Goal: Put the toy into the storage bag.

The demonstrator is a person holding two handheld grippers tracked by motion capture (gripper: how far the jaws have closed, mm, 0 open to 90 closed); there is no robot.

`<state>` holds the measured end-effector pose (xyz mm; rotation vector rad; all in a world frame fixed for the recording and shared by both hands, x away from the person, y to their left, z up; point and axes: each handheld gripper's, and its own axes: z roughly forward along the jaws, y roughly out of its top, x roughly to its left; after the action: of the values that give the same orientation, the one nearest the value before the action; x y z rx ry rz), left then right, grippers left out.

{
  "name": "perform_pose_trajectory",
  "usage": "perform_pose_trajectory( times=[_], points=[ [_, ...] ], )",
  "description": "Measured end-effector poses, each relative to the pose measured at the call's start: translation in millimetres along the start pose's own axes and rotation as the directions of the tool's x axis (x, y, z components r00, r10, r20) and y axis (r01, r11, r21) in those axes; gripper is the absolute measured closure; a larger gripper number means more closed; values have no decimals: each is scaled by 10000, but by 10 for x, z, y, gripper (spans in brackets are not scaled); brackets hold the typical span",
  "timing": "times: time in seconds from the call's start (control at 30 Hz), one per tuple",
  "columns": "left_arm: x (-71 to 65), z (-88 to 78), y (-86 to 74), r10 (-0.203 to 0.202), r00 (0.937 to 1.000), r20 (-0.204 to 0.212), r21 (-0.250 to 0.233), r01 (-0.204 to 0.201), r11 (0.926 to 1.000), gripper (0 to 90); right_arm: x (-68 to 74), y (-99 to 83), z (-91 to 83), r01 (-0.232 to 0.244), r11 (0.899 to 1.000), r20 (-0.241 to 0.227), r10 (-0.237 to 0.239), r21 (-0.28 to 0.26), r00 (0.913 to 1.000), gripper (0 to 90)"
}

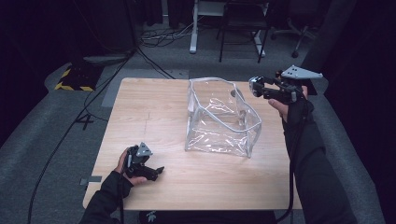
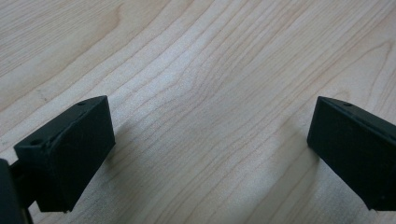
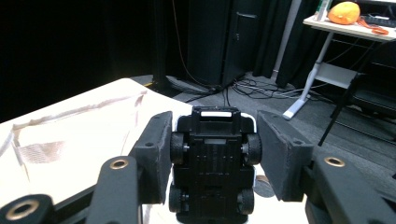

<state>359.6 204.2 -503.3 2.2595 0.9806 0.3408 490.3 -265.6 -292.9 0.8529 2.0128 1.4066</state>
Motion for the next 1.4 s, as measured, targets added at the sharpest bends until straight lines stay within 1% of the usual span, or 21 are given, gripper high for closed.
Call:
perform_pose_trajectory(
  times=[0.03, 0.1, 0.13, 0.27, 0.37, 0.5, 0.67, 0.8, 0.9, 1.07, 1.13, 1.23, 1.27, 1.4],
  points=[
    [0, 0, 0, -2, 10000, 0, 1, 2, 10000, 10, 23, 10, 12, -99, 10000, -46, 99, -1, 9999, 486],
    [0, 0, 0, 3, 10000, -1, 2, -3, 10000, 10, 38, 21, 31, 101, 9999, -107, -100, 73, 9999, 486],
    [0, 0, 0, 1, 10000, -1, 1, -1, 10000, 10, 54, 27, 45, 63, 10000, -143, -62, 60, 9999, 486],
    [0, 0, 0, -2, 10000, -2, 1, 2, 10000, 10, 108, 46, 88, 230, 9996, -282, -225, 155, 9993, 486],
    [0, 0, 0, 1, 10000, -4, 2, -1, 10000, 10, 145, 61, 111, 213, 9997, -401, -207, 152, 9990, 486],
    [0, -2, -1, 4, 10000, 14, 20, -4, 10000, 10, 180, 72, 147, 311, 9993, -493, -301, 213, 9983, 486],
    [-2, -1, -2, -11, 10000, 1, 4, 11, 10000, 10, 230, 82, 187, 393, 9989, -705, -373, 270, 9968, 486],
    [-1, -2, -2, -15, 10000, 16, 13, 15, 10000, 11, 284, 86, 227, 566, 9979, -987, -531, 324, 9937, 486],
    [-2, -1, -3, -15, 10000, 4, 3, 15, 10000, 10, 324, 85, 257, 641, 9971, -1053, -594, 417, 9927, 485],
    [-2, -1, -2, -14, 10000, 5, 4, 14, 10000, 10, 390, 88, 300, 626, 9969, -1220, -563, 486, 9909, 485],
    [-1, -2, -2, -14, 10000, 18, 17, 13, 10000, 11, 405, 90, 315, 761, 9956, -1284, -686, 543, 9893, 485],
    [-2, -1, -3, -16, 10000, 3, 2, 16, 10000, 10, 437, 91, 342, 853, 9940, -1400, -750, 691, 9873, 485],
    [-2, -1, -2, -12, 10000, 3, 5, 12, 10000, 10, 440, 88, 349, 962, 9926, -1483, -844, 741, 9853, 485],
    [-1, -2, -2, -10, 10000, 17, 17, 10, 10000, 10, 473, 74, 383, 1160, 9885, -1769, -976, 968, 9794, 485]
  ],
)
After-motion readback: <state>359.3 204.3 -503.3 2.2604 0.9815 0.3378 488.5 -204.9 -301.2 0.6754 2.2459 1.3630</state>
